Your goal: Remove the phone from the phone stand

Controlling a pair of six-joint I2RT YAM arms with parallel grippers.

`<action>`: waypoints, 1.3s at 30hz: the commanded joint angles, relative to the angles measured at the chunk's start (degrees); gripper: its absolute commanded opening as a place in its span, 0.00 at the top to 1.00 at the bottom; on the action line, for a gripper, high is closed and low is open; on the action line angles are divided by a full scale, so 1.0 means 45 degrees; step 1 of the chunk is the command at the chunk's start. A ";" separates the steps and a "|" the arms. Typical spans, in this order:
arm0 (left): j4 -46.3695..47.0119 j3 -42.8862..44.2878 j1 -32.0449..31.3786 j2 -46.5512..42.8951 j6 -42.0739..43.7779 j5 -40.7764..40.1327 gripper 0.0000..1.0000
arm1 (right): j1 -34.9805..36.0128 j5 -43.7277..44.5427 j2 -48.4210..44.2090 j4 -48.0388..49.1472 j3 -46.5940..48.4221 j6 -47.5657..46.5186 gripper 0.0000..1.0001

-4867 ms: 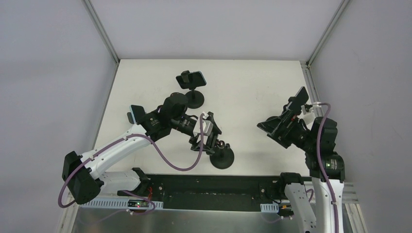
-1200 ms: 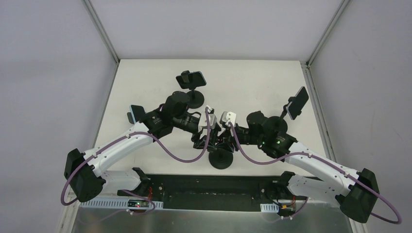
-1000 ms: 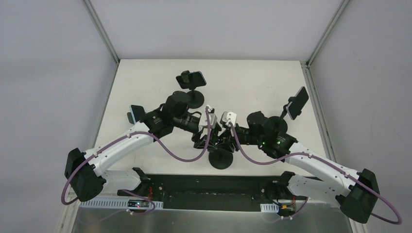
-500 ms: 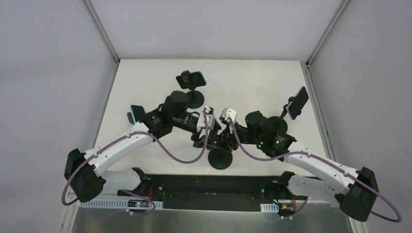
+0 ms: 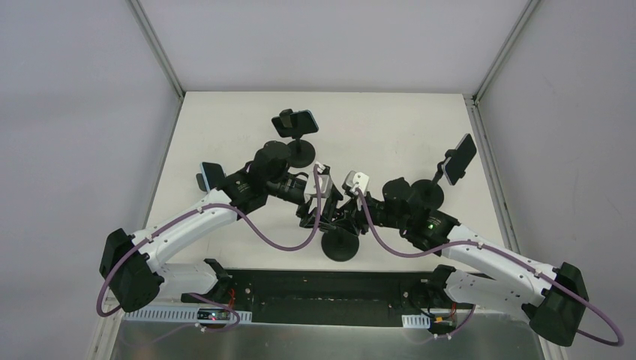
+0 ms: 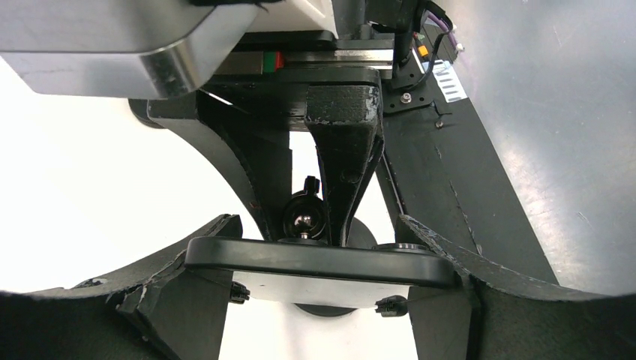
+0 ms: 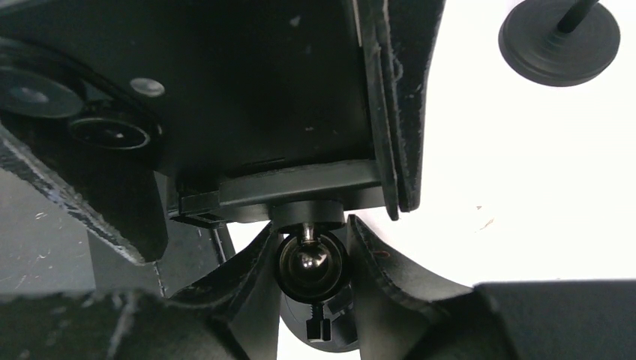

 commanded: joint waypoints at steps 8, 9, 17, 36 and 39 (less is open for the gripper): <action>-0.1393 -0.1375 -0.0913 -0.0859 -0.1886 0.2100 1.00 | -0.0424 0.5120 0.0204 0.2890 0.0377 -0.0889 1.00; -0.1394 -0.1491 -0.1000 -0.0968 -0.1967 0.2142 1.00 | -0.0422 0.5230 0.0236 0.2968 0.0363 -0.0927 1.00; -0.1393 -0.2096 -0.1780 -0.1030 -0.2242 0.2840 1.00 | -0.0416 0.5455 0.0409 0.3248 0.0431 -0.0869 1.00; -0.1364 -0.3287 -0.2709 -0.2092 -0.3240 0.1764 1.00 | -0.0425 0.6218 0.0600 0.3593 0.0440 -0.0659 1.00; -0.1340 -0.3510 -0.2713 -0.2401 -0.3403 0.1076 1.00 | -0.0431 0.6322 0.0635 0.3672 0.0455 -0.0612 1.00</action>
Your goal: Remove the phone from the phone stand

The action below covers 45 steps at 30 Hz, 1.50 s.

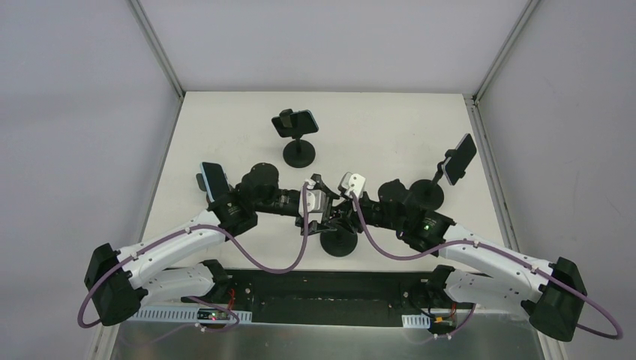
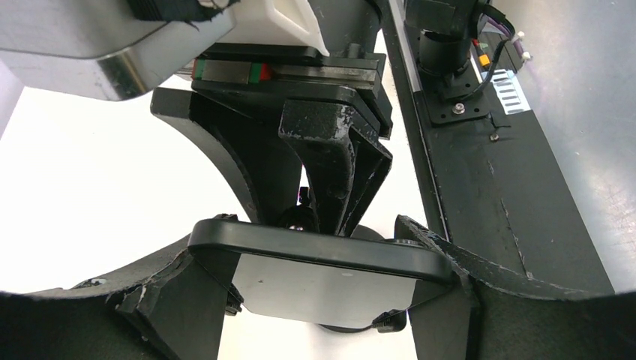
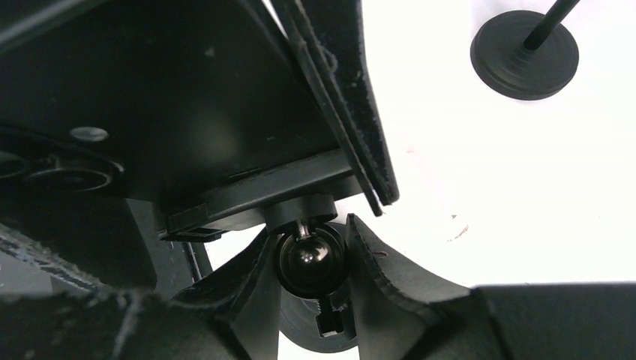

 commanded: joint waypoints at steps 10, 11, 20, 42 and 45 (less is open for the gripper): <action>-0.3392 -0.1579 -0.1518 -0.1304 -0.3479 0.1840 1.00 | -0.0890 0.5291 0.0274 0.3304 0.0394 0.0076 1.00; -0.3263 -0.1640 -0.1519 -0.1373 -0.3569 0.1619 1.00 | -0.0895 0.5305 0.0246 0.3326 0.0362 0.0091 1.00; -0.1920 -0.1758 -0.1508 -0.1249 -0.3977 0.0441 1.00 | -0.0893 0.4954 0.0212 0.3535 0.0174 0.0285 1.00; -0.1756 -0.1678 -0.1478 -0.2110 -0.3795 -0.3364 1.00 | -0.0772 0.4723 0.0190 0.3340 0.0087 0.0662 1.00; -0.1756 -0.1592 -0.1383 -0.2029 -0.3653 -0.3754 1.00 | -0.0754 0.4495 0.0205 0.3340 0.0074 0.0662 1.00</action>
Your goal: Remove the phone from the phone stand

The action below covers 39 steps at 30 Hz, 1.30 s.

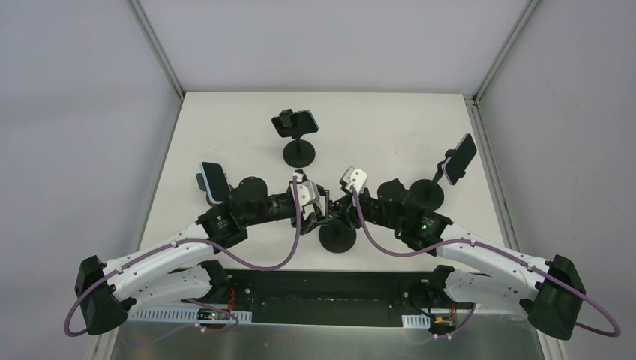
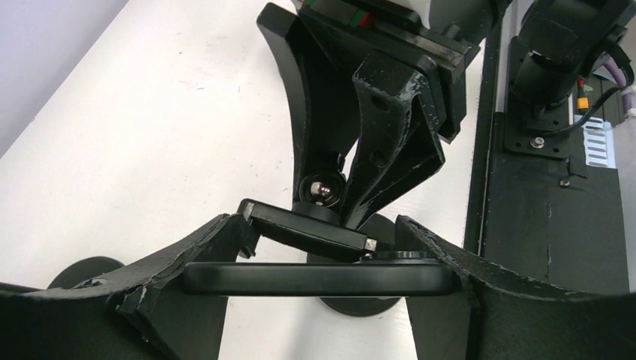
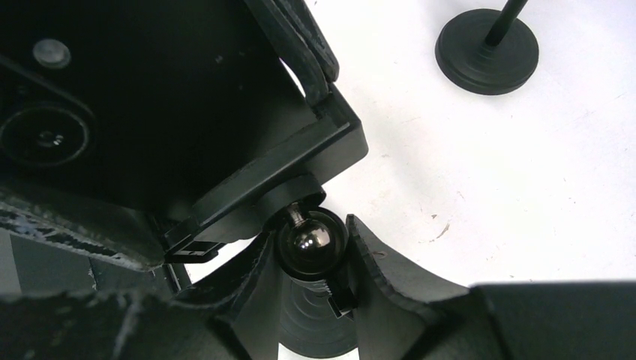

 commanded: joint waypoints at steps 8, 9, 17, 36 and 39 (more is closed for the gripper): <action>-0.2172 0.0239 0.0329 0.0454 -0.0981 0.1204 1.00 | -0.0731 0.3086 0.0017 0.2581 0.0142 0.0278 1.00; -0.2174 0.0355 0.0500 0.0566 -0.0913 0.1250 1.00 | -0.0718 0.3047 0.0027 0.2609 0.0112 0.0320 1.00; -0.1531 0.1482 0.1812 0.1527 -0.0588 0.1824 1.00 | -0.0563 0.2916 0.0112 0.2813 0.0027 0.0581 1.00; -0.1432 0.2726 0.3003 0.2276 -0.0384 0.2609 1.00 | -0.0341 0.0513 -0.0104 0.1894 -0.0051 0.0168 1.00; -0.1432 0.2774 0.3129 0.2308 -0.0367 0.2628 1.00 | -0.0339 -0.0314 -0.0192 0.1510 0.0052 0.0001 1.00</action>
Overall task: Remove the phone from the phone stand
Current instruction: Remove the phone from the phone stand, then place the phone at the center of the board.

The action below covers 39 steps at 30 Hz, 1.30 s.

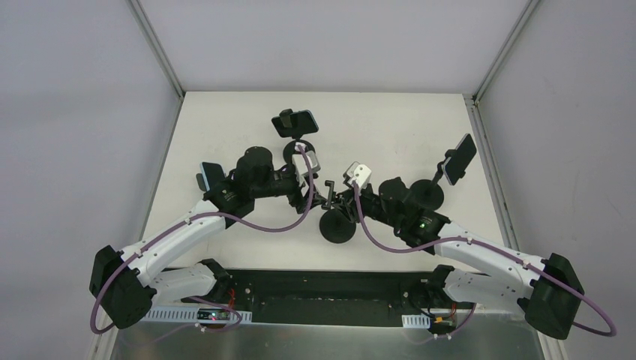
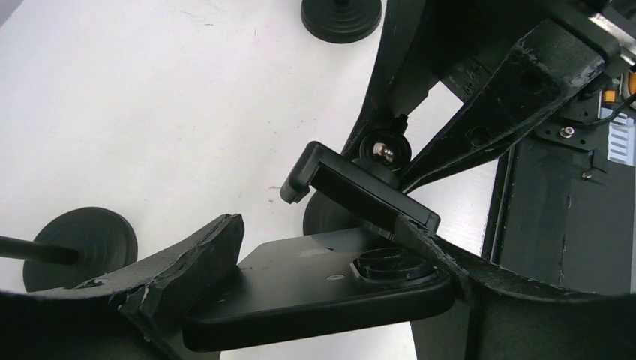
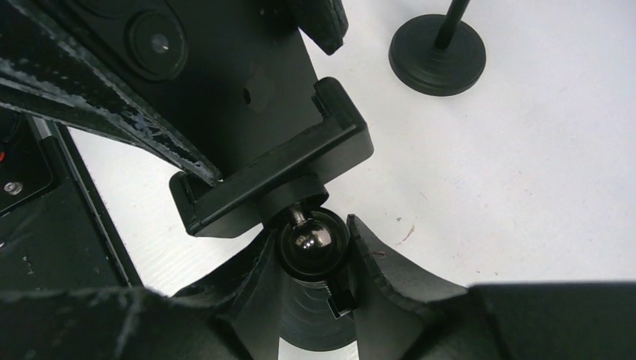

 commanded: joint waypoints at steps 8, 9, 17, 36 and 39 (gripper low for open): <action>0.0210 0.0756 0.0411 -0.0019 0.0062 0.0732 1.00 | -0.0073 -0.2043 -0.0506 0.0180 0.0473 -0.0270 1.00; 0.0210 0.0757 0.0449 -0.0016 0.0080 0.0728 1.00 | -0.0082 -0.2116 -0.0537 0.0146 0.0463 -0.0286 1.00; 0.0210 0.0815 0.0911 0.0008 0.0132 0.1024 1.00 | -0.0081 -0.2416 -0.1210 -0.0783 0.0391 -0.0603 1.00; -0.2720 0.1258 0.1068 0.0779 -0.3104 -0.2997 1.00 | -0.0169 0.3333 -0.2253 -0.1278 0.0401 0.1209 1.00; -0.3239 0.1196 0.1048 0.0945 -0.4154 -0.4459 1.00 | -0.0194 0.3723 -0.2012 -0.1830 0.0827 0.1782 1.00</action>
